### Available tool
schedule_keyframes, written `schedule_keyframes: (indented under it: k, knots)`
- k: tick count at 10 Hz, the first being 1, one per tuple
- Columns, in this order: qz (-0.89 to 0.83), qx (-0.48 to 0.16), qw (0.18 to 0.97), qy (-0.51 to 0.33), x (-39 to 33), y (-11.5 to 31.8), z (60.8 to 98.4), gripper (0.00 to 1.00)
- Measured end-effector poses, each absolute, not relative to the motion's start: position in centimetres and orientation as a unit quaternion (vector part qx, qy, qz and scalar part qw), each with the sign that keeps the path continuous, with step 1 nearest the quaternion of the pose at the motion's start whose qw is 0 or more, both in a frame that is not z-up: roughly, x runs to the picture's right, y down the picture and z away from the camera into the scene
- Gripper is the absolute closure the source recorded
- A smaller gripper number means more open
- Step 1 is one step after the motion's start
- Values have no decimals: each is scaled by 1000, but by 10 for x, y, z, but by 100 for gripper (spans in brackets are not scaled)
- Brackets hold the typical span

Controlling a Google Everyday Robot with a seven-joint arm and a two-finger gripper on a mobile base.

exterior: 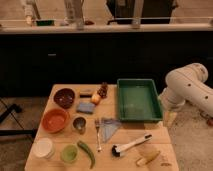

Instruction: Place brush in purple bowl

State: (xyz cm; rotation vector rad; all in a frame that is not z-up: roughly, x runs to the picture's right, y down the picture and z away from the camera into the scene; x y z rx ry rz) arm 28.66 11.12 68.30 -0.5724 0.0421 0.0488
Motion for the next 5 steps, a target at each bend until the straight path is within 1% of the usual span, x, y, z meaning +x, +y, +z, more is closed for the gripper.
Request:
schedule_keyframes:
  k: [1,5]
  knots:
    - [24,-281,959,20,286,111,683,20]
    - [-2,-255,966,-34,265,126,679,20]
